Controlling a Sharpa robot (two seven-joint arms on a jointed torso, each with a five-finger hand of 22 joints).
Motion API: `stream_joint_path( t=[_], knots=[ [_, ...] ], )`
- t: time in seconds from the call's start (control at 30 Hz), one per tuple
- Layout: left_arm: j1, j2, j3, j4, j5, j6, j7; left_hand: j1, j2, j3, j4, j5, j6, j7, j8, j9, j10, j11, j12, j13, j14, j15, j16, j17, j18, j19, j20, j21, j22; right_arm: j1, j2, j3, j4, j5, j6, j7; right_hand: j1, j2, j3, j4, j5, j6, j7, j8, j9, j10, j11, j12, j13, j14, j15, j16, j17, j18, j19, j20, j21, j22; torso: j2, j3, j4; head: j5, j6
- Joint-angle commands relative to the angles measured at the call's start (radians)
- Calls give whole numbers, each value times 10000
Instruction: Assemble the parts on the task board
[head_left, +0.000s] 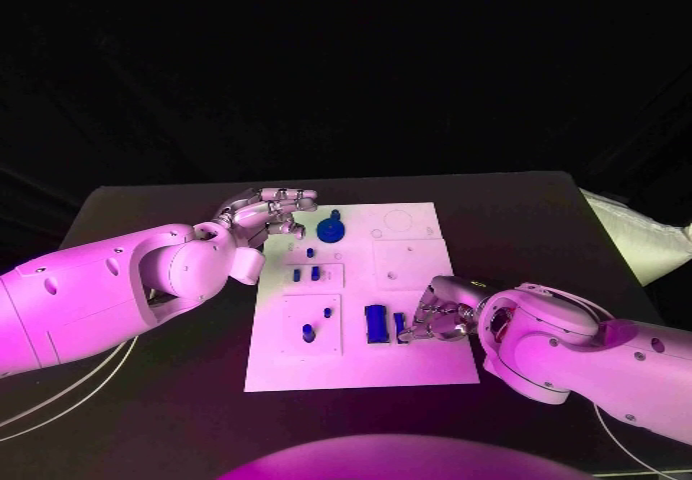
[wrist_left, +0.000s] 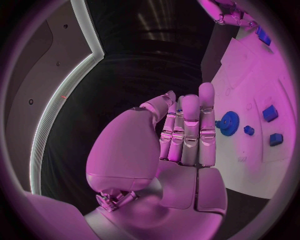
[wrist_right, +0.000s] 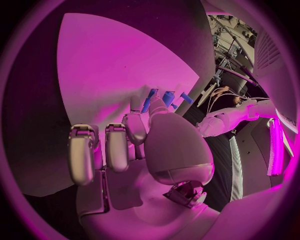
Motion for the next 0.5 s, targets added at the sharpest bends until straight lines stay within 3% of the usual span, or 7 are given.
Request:
stream_joint_path(
  t=[0.03,0.23,0.5],
  knots=[
    [3,21,6,2,-1,205,37,11,65,-19,-12,49,-66,14,30,-16,-63,9,56,15,-70,4,-29,-8,195,-75,2,-41,-11,-44,76,-16,-188,-331,284,51,133,44,-3,-66,-47,-93,6,19,-35,16,-30,36,4,633,-41,12,532,-170,125,-17,13,1303,4,10,4,16,-17],
    [1,23,5,-9,-1,204,35,11,65,-19,-12,49,-66,14,30,-16,-63,9,56,15,-70,4,-29,-8,195,-75,2,-41,-11,-62,136,-15,-269,-358,144,168,136,91,-28,-59,-48,-91,11,23,-29,21,-29,45,13,632,-41,4,523,-172,128,-18,15,1308,-5,4,-1,37,-24],
    [-7,22,2,-30,-2,197,44,15,68,-24,-17,48,-71,16,36,-16,-71,11,67,16,-76,6,-30,-22,195,-73,2,-46,-14,9,-165,16,55,349,-364,782,-166,71,-418,165,216,-186,53,-16,-21,-66,9,-210,-108,603,-13,-108,392,-139,44,-1,-68,1189,-24,-3,-15,36,18]
  ],
)
